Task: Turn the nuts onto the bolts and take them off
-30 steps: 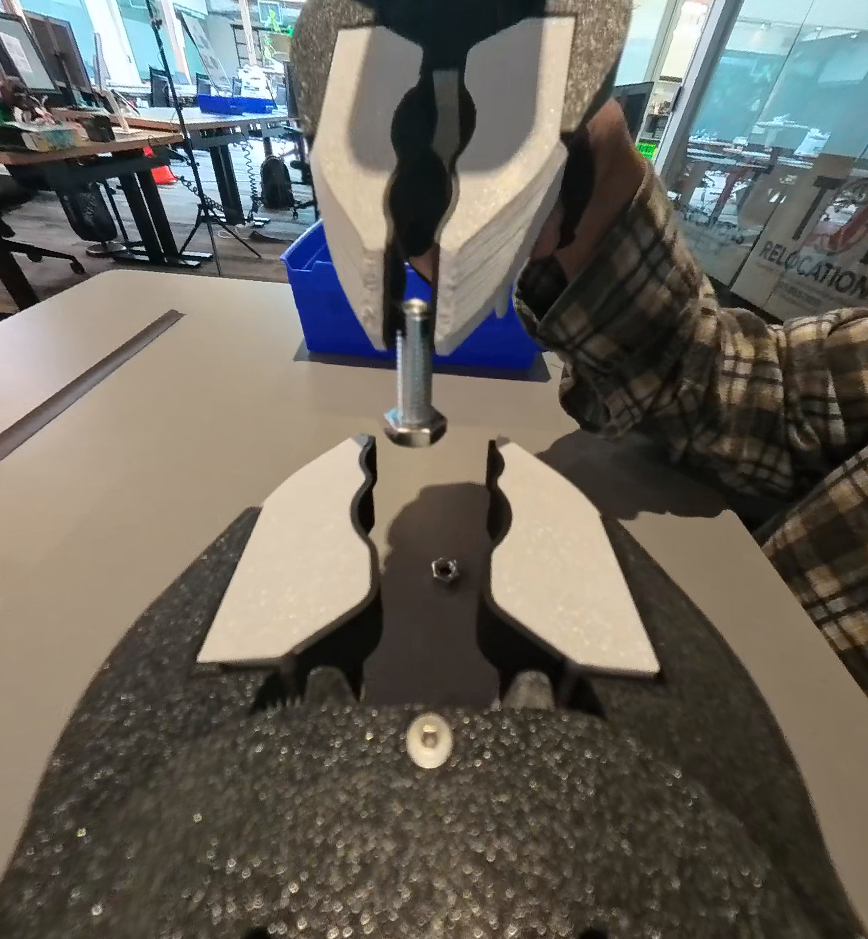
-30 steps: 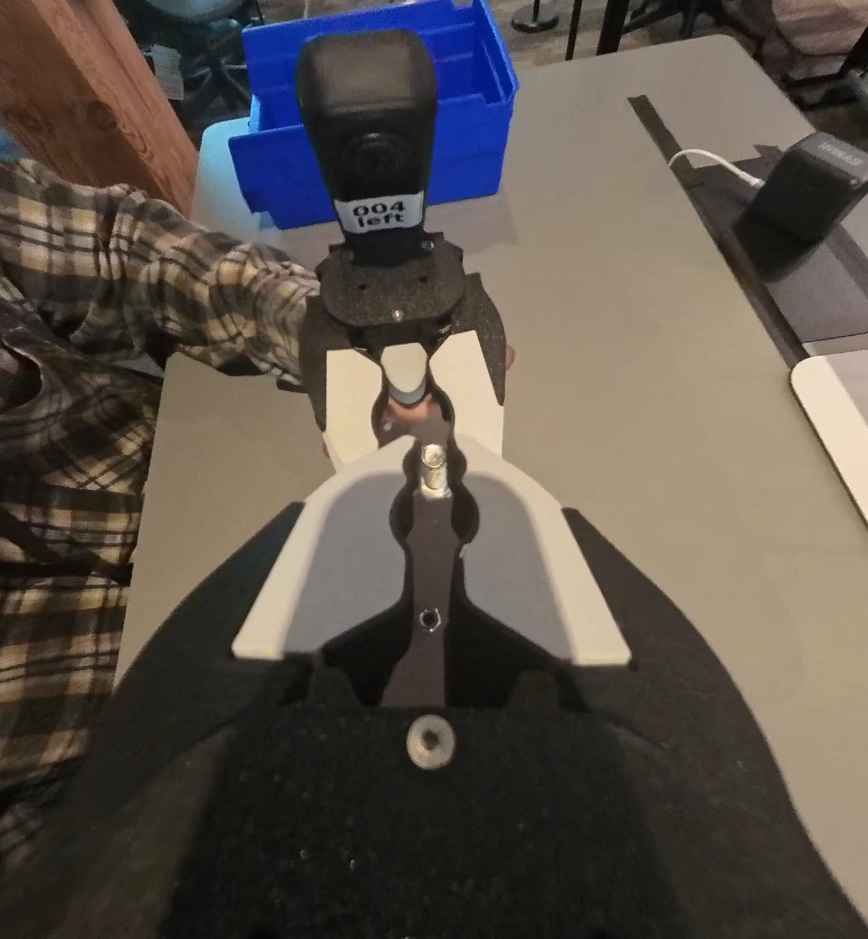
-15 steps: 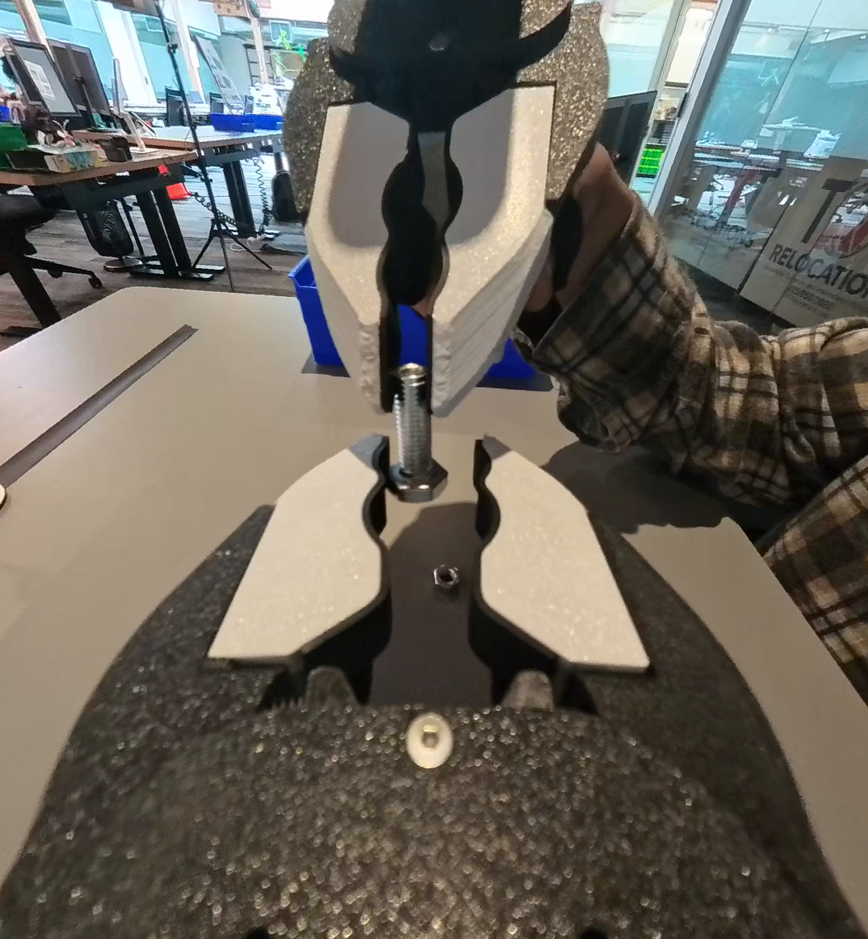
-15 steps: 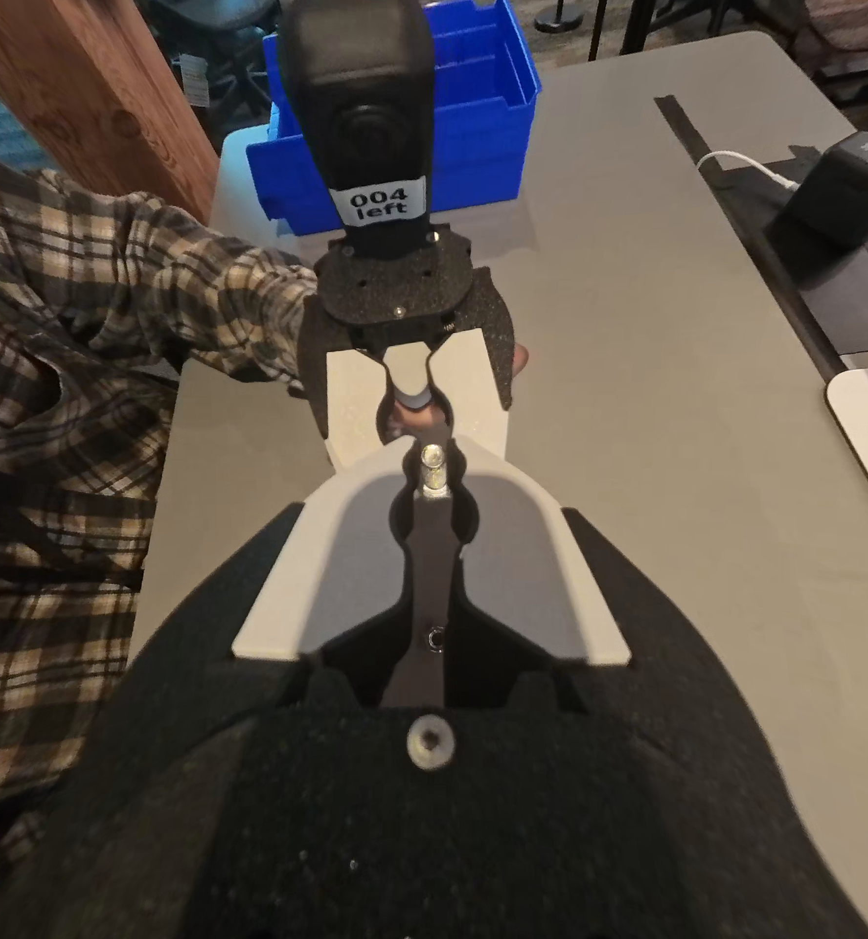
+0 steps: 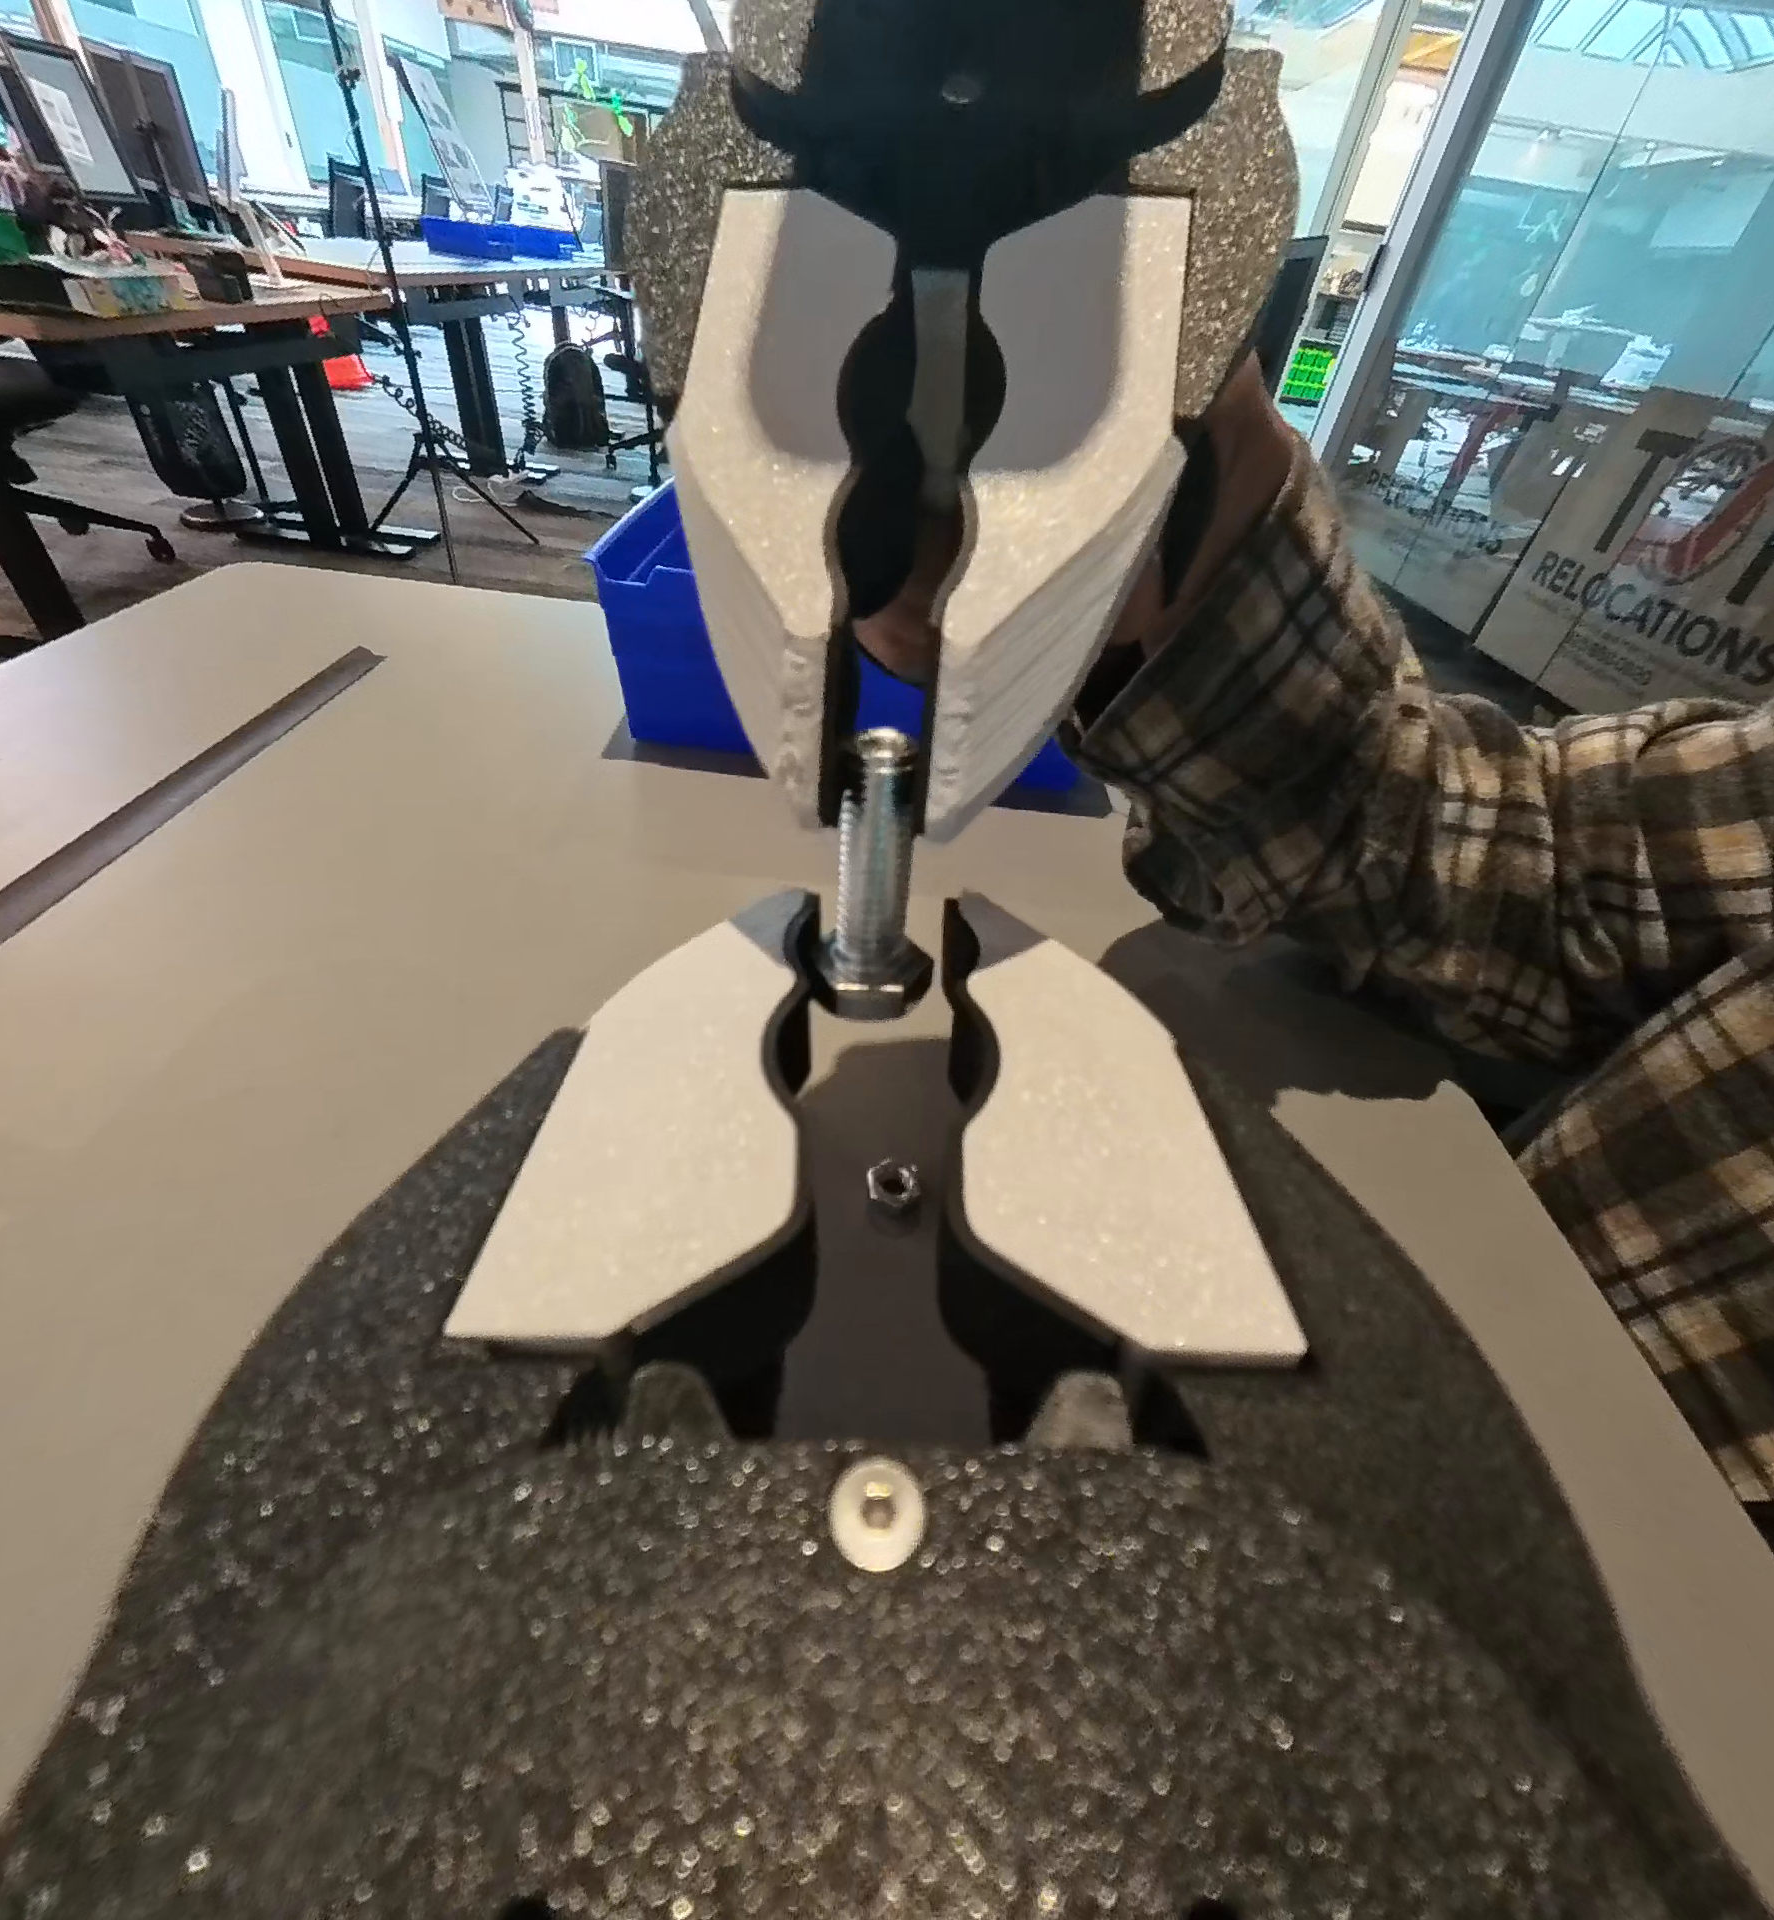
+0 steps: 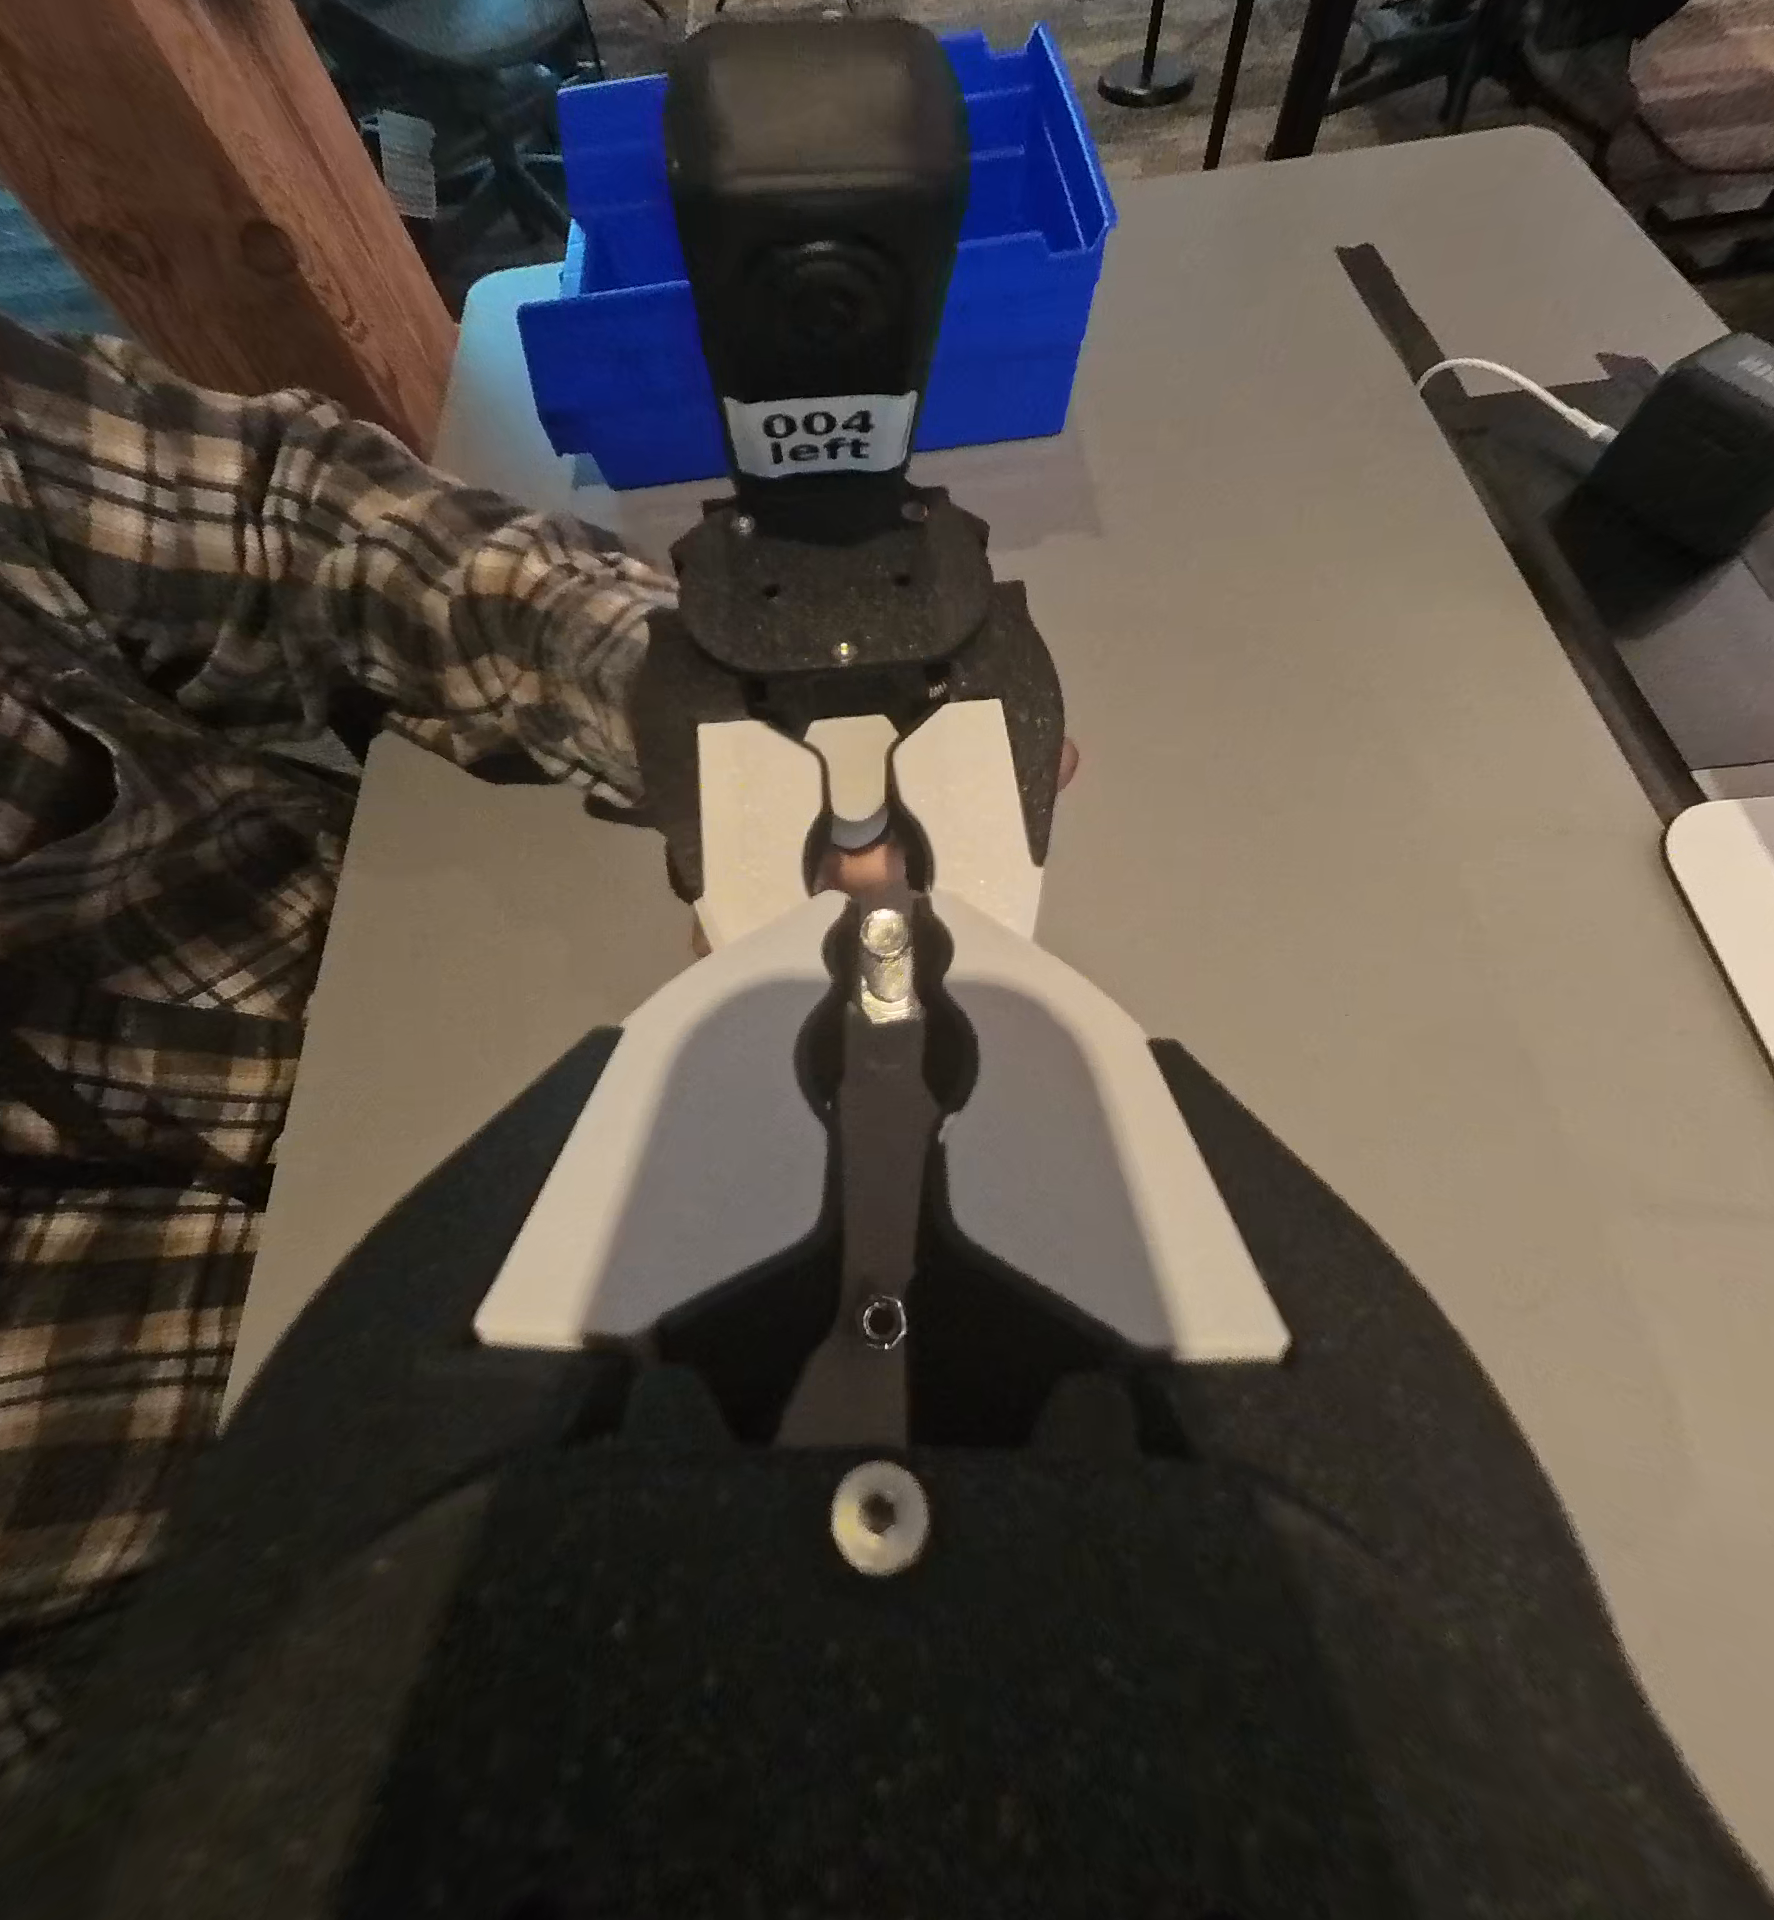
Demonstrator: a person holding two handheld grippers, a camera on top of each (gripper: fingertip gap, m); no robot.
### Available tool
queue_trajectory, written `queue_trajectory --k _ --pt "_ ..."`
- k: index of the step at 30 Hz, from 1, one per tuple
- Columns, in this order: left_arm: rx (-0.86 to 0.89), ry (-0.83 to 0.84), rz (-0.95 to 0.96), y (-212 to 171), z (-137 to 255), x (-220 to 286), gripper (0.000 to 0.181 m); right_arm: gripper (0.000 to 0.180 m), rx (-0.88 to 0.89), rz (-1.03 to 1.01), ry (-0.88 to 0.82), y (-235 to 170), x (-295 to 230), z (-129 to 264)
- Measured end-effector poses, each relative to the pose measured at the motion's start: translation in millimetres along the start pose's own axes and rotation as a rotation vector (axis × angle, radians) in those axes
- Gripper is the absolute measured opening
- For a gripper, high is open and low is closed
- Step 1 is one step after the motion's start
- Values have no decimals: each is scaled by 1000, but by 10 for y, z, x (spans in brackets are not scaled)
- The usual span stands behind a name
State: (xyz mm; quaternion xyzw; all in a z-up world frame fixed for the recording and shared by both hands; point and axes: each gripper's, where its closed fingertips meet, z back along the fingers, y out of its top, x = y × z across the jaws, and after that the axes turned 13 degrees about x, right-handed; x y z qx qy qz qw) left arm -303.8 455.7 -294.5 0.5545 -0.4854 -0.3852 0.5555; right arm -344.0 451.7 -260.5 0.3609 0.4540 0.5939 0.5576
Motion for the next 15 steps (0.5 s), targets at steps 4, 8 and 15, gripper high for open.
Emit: queue_trajectory --k 4,8,15 --pt "1 -3 4 7 -1 9 20 9 -7 -2 8 -12 -11 -10" --pt "2 -4 4 13 0 11 18 9 -2 2 11 -2 -20 -12" --pt "-22 -8 10 -14 6 15 16 9 -10 5 17 -15 -25 -29"
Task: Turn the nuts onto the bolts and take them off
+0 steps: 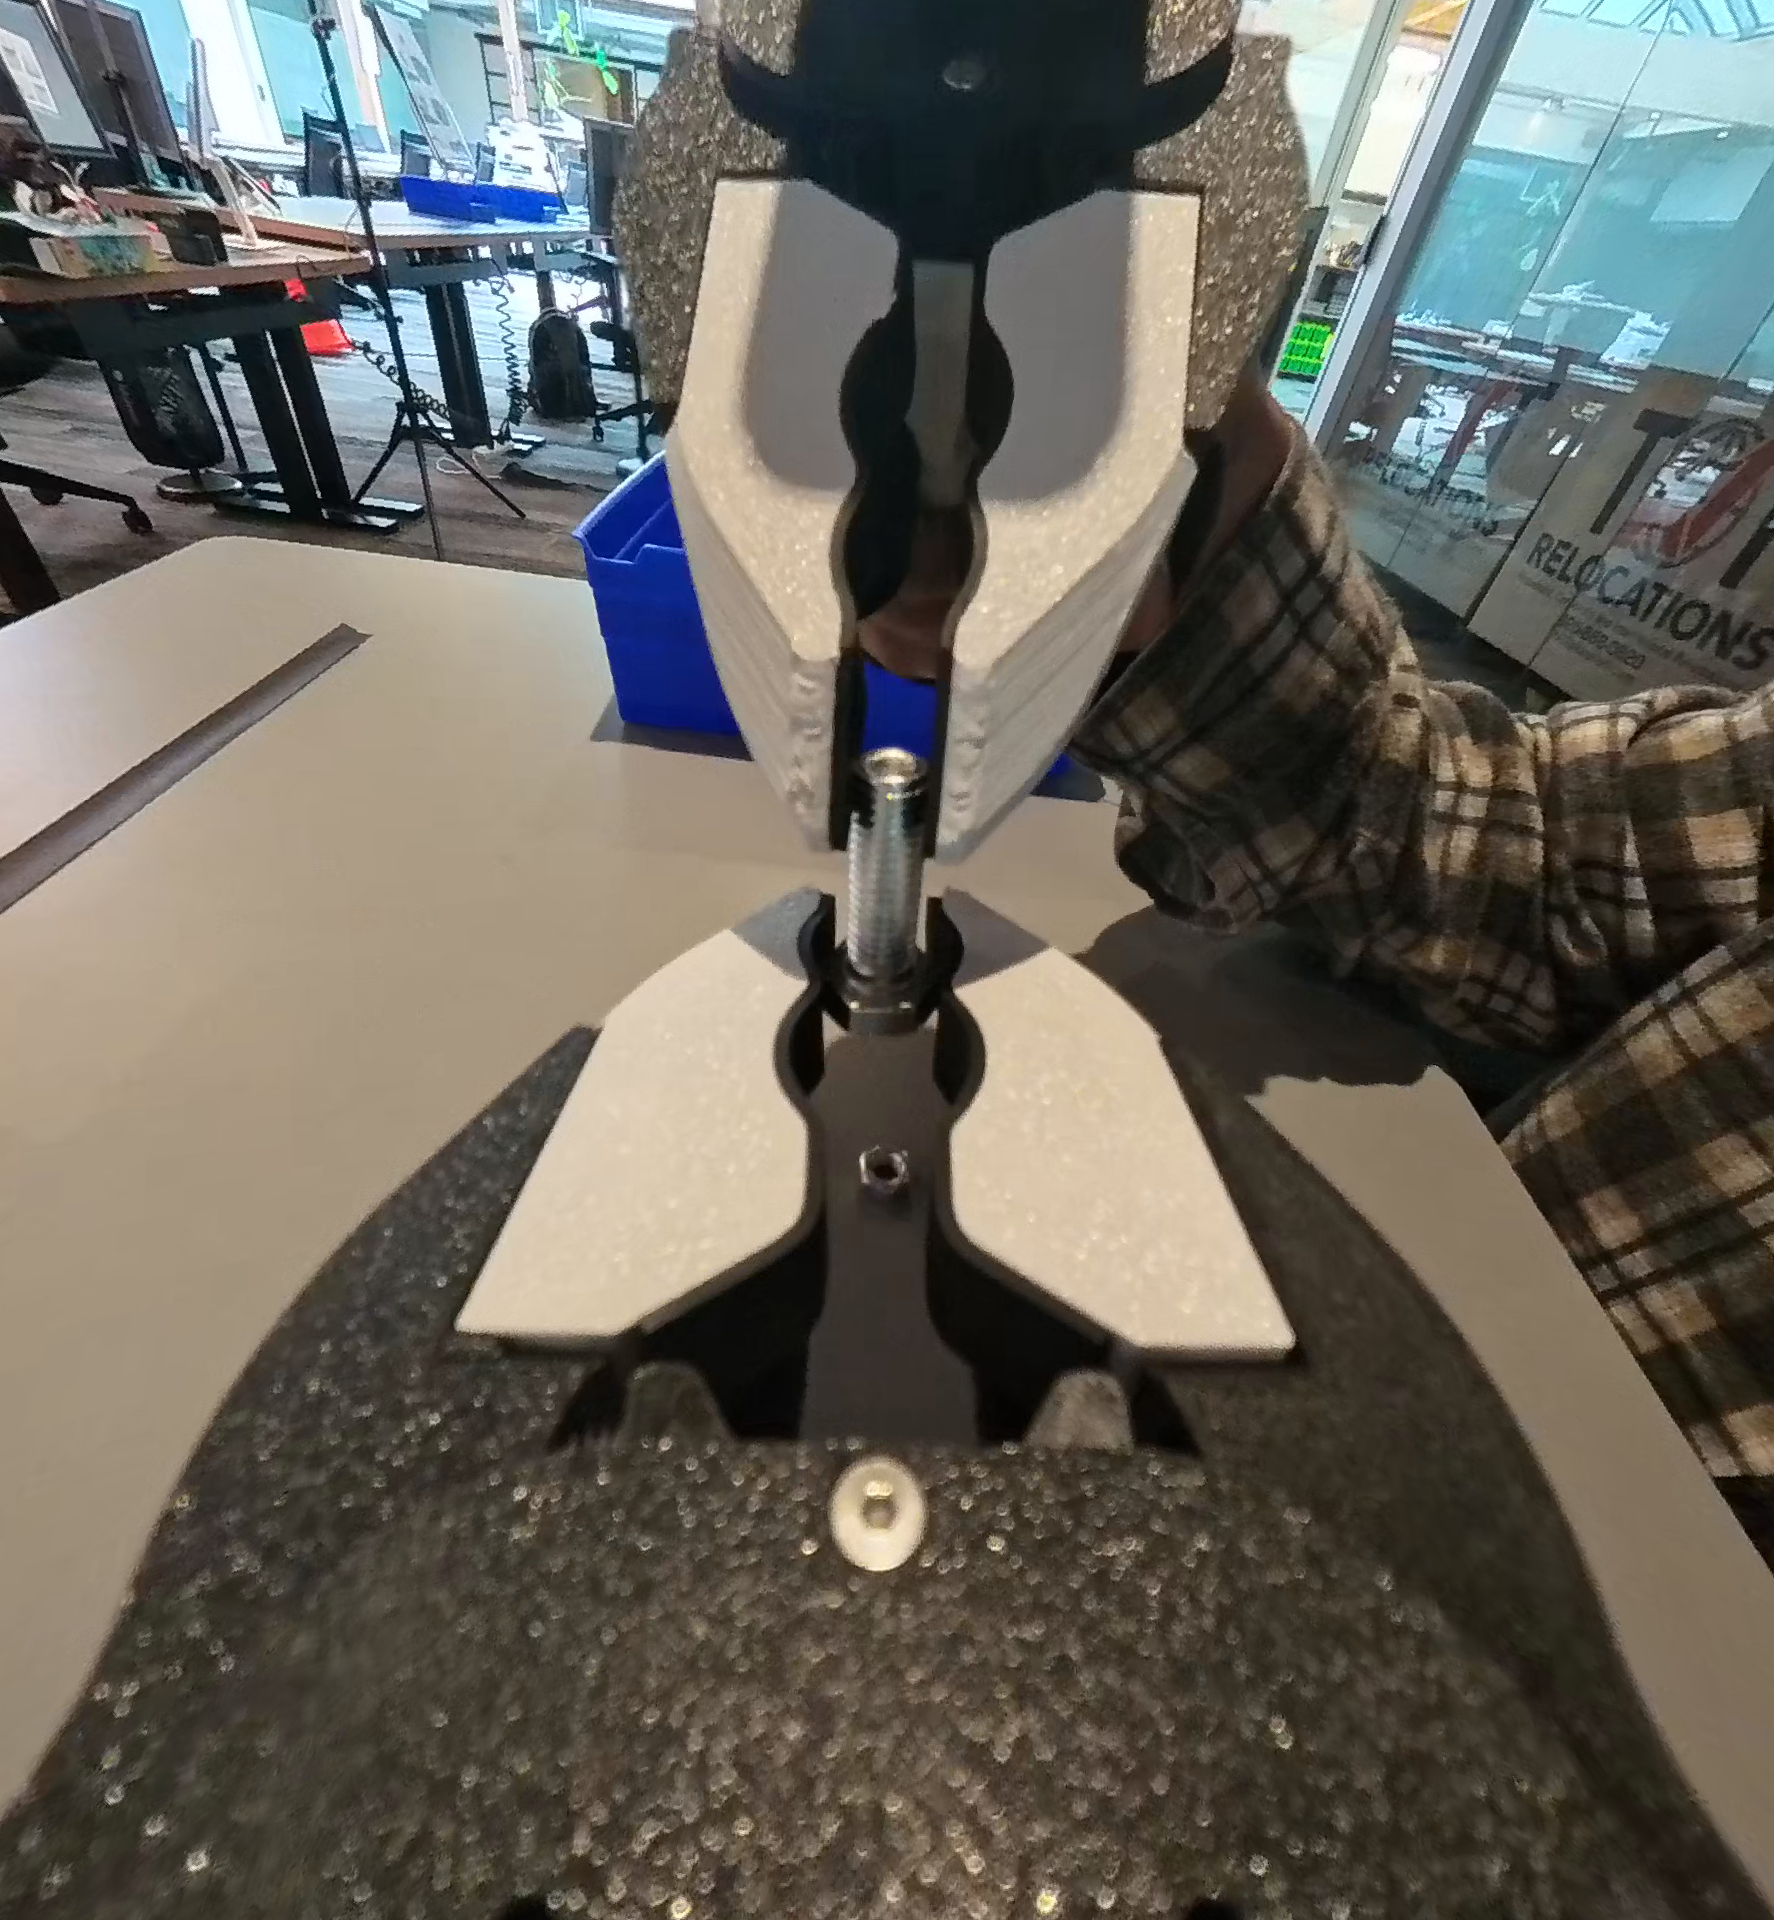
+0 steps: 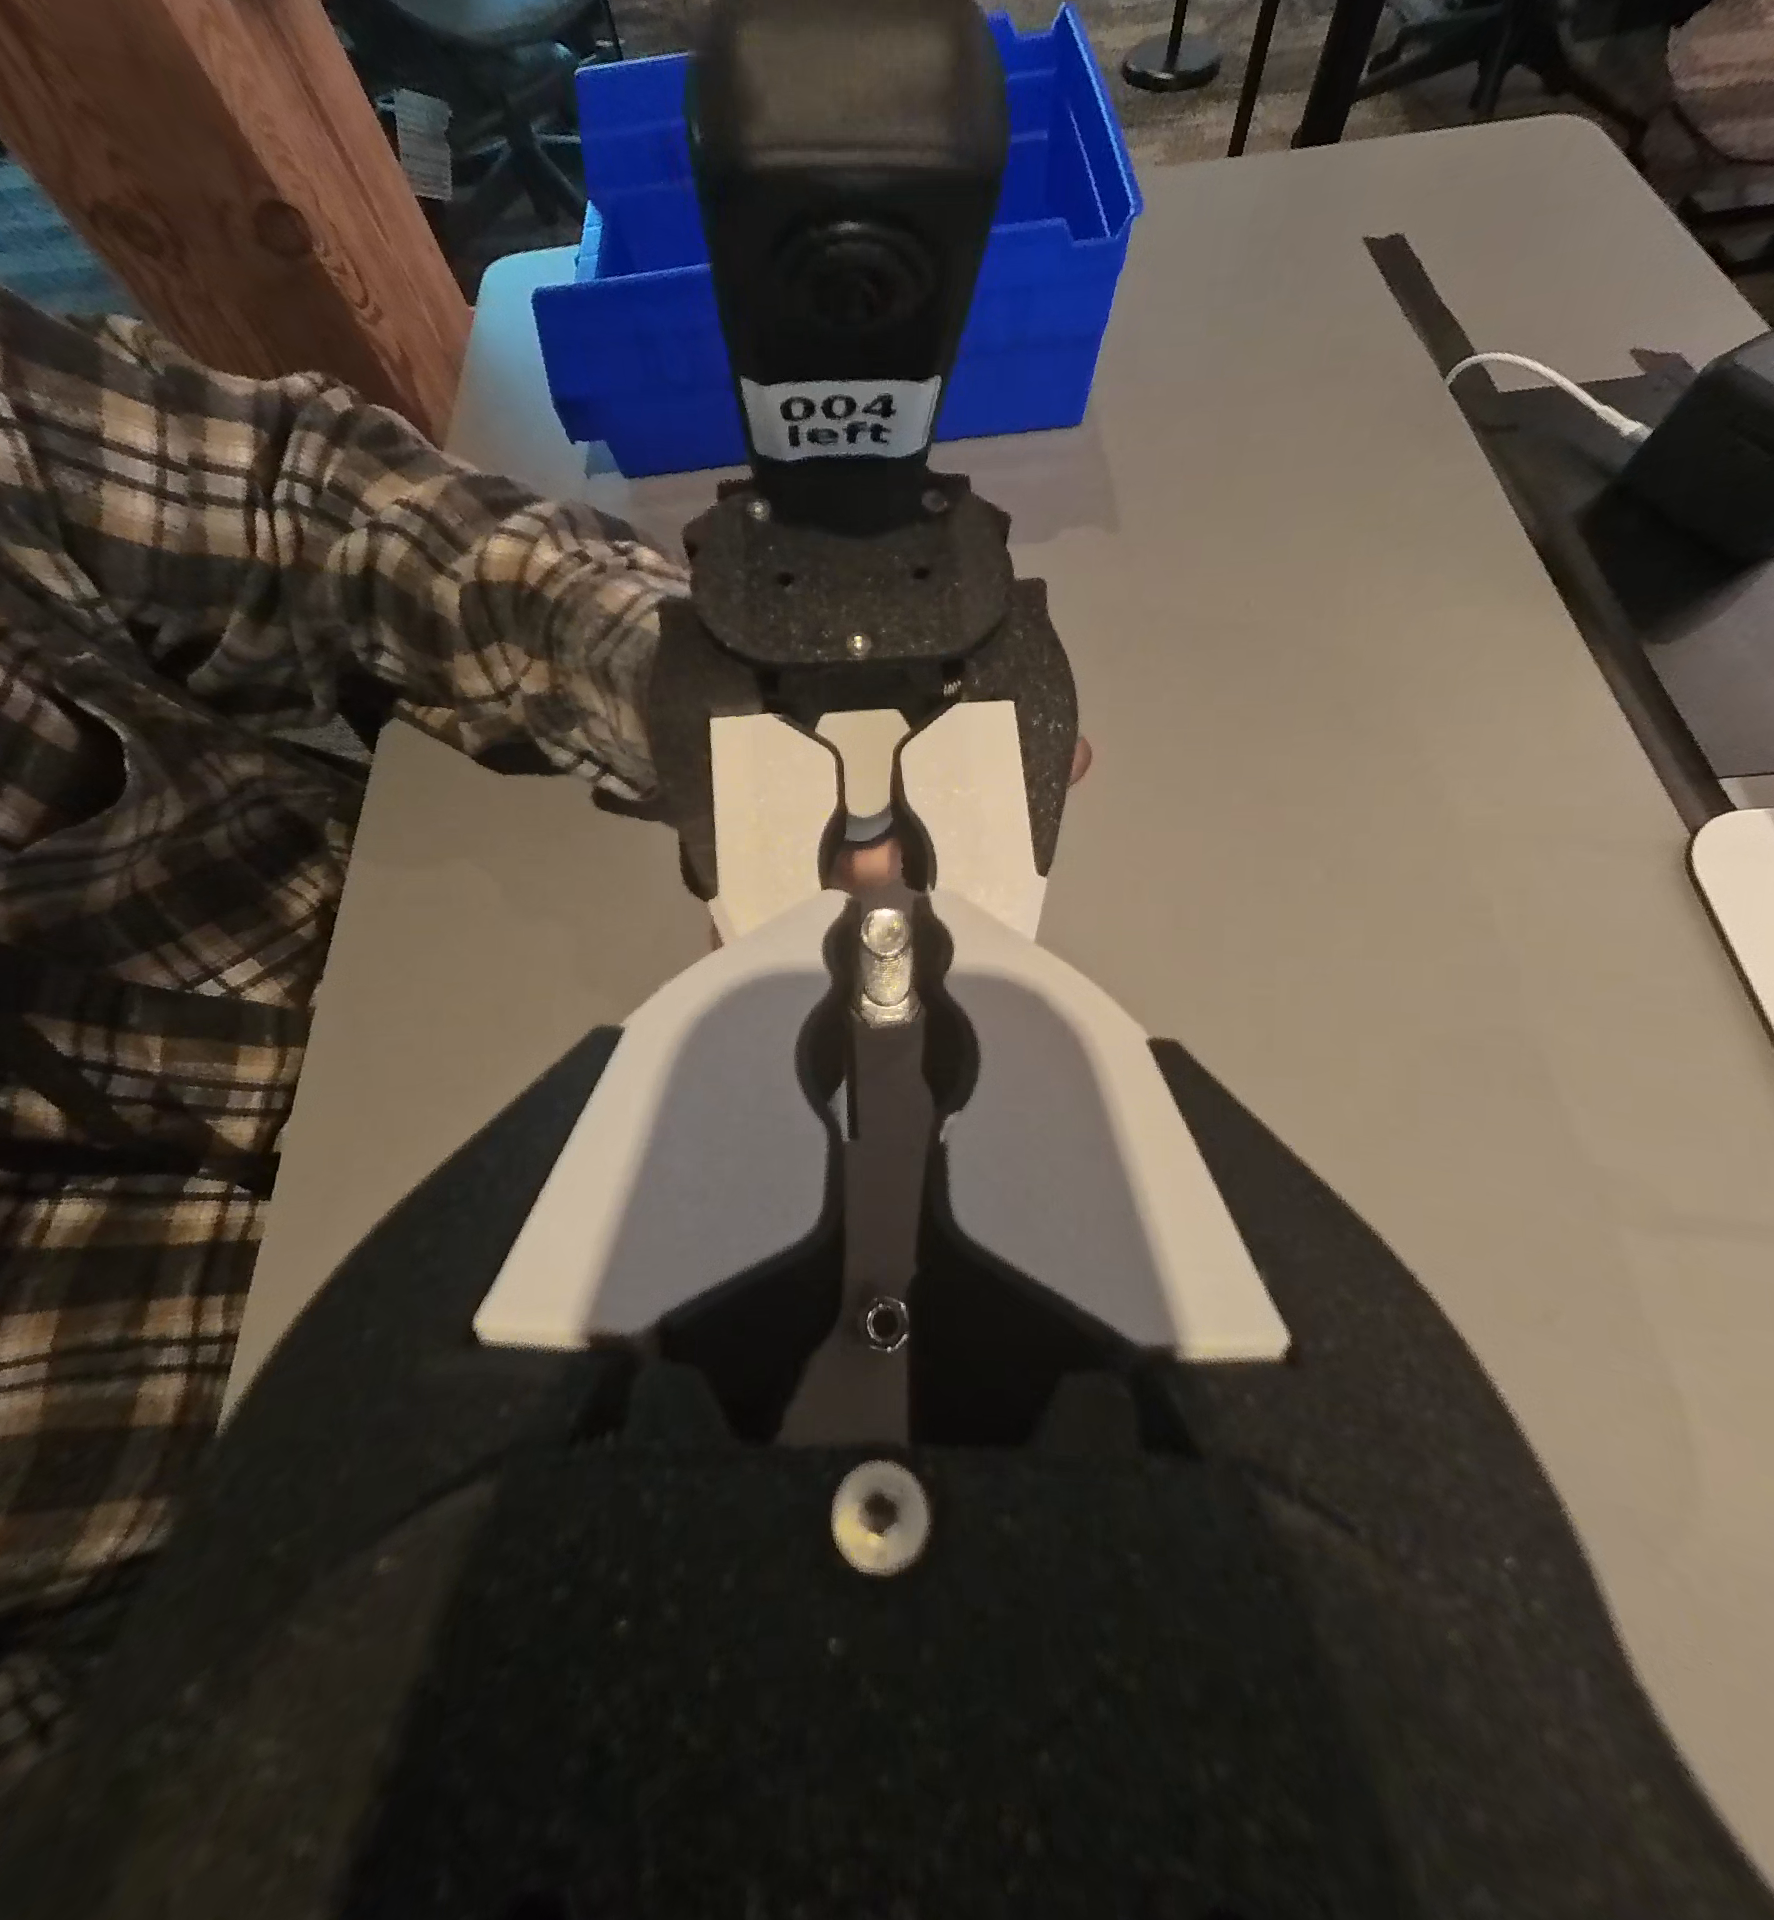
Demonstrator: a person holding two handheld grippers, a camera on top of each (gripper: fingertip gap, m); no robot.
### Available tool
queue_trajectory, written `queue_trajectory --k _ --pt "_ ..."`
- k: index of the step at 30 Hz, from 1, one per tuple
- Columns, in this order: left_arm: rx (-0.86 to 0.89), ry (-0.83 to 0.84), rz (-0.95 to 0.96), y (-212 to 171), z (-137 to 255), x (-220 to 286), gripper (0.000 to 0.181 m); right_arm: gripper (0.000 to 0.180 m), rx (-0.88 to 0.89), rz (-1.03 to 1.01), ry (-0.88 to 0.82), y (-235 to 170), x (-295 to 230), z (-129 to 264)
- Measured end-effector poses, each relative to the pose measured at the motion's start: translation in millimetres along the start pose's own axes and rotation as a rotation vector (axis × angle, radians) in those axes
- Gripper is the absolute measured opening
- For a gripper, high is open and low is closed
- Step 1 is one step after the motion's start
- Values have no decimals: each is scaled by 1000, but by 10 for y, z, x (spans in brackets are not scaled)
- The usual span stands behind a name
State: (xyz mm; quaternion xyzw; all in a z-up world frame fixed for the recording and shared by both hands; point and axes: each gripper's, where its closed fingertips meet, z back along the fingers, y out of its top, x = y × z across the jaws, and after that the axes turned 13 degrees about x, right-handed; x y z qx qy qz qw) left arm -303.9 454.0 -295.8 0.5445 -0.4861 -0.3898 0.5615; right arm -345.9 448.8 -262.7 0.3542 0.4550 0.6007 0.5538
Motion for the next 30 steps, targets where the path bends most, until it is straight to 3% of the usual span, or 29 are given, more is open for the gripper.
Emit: queue_trajectory --k 5,12,15,22,30 --pt "7 17 -16 19 13 -16 15 10 30 13 9 32 3 -1" --pt "62 23 -12 85 157 80 15 32 262 97 -82 354 -17 292" --pt "41 70 -24 -26 376 95 15 37 213 104 -145 12 -41 400" --pt "85 137 40 -219 803 134 15 42 -35 -26 -173 -1274 -67 352" --pt "102 141 51 -250 831 166 15 36 -185 -55 -157 -1758 -34 133"
